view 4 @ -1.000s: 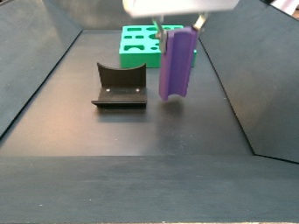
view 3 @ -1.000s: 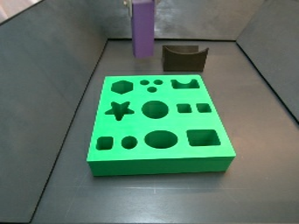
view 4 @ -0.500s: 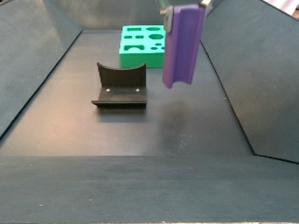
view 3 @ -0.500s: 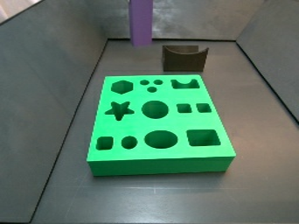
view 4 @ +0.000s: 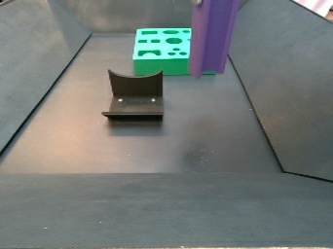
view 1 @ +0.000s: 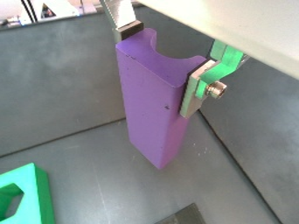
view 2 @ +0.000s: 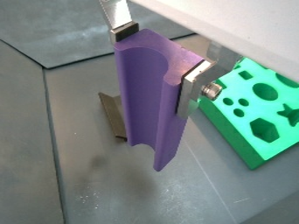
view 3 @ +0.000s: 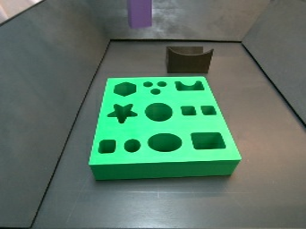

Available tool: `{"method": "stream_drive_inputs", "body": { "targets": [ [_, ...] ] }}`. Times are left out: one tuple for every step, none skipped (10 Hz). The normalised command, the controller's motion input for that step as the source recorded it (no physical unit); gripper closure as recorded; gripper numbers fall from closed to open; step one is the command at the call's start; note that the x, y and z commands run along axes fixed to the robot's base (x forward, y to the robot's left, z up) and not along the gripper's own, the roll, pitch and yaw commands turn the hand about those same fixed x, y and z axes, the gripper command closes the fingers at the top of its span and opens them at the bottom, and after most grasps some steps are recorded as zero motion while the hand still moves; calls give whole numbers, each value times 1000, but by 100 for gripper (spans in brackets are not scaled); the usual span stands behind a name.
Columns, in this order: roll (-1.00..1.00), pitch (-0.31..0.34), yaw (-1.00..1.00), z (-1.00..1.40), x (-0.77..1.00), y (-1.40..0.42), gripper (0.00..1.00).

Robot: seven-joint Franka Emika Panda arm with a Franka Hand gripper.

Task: Pick up the arch object. Move up. Move to above the board. Insert the arch object.
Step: Move to above the board.

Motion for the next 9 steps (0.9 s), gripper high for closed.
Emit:
{"method": "stream_drive_inputs", "body": {
  "targets": [
    [-155, 39, -33, 1000, -61, 56, 100],
    [-143, 48, -33, 900, -38, 46, 100],
    [-141, 50, -33, 800, -27, 40, 100],
    [-147, 48, -35, 550, -12, 27, 100],
    [-149, 43, -37, 449, -7, 23, 100],
    [-149, 37, -38, 251, -4, 18, 100],
    [31, 157, -1000, 54, 151, -1000, 100],
    [49, 156, -1000, 27, 154, -1000, 100],
    [86, 181, -1000, 36, 155, -1000, 100]
  ]
}}
